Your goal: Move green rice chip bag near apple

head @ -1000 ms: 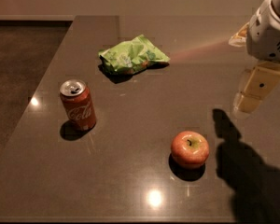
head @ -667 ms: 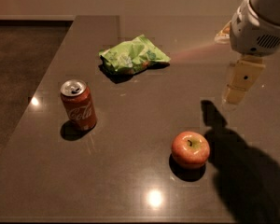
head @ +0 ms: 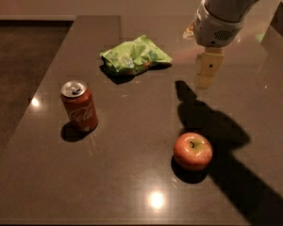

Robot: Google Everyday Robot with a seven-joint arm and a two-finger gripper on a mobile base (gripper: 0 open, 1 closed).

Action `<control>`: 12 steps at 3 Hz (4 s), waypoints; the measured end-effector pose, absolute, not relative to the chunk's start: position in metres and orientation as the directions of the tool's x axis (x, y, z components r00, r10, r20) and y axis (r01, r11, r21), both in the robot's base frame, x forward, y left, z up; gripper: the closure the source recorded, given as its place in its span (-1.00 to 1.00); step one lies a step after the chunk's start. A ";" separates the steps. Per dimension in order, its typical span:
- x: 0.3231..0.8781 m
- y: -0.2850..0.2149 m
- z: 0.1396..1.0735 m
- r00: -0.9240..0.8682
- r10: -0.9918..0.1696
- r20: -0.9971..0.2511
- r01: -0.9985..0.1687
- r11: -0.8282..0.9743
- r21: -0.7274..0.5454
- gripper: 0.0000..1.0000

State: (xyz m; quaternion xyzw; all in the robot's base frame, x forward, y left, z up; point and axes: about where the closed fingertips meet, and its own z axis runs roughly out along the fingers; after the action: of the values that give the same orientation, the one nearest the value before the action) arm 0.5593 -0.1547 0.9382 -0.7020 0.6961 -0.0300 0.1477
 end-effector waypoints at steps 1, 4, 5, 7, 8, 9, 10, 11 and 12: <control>0.604 -0.138 0.927 0.104 -0.986 -0.131 -0.957 -0.063 -0.284 -1.00; 0.694 -0.040 0.912 0.270 -0.953 -0.137 -0.922 -0.216 -0.321 -1.00; 0.708 -0.011 0.901 0.298 -0.947 -0.122 -0.920 -0.250 -0.302 -1.00; 0.706 0.034 0.883 0.345 -0.935 -0.081 -0.919 -0.318 -0.233 -0.47; 0.705 0.039 0.884 0.338 -0.939 -0.067 -0.922 -0.317 -0.221 0.00; 0.687 0.039 0.900 0.355 -0.932 -0.076 -0.915 -0.330 -0.232 0.46; 0.655 0.027 0.918 0.385 -0.919 -0.085 -0.902 -0.356 -0.244 0.92; 0.617 -0.001 0.932 0.406 -0.910 -0.082 -0.894 -0.377 -0.241 1.00; 0.578 -0.039 0.938 0.439 -0.895 -0.079 -0.883 -0.413 -0.222 1.00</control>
Offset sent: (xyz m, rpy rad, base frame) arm 0.1215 0.0585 -0.0191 -0.0296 -0.0935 0.1793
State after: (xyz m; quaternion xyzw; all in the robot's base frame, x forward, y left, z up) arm 0.5780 -0.0388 0.9380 -0.8402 0.5290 -0.0260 0.1159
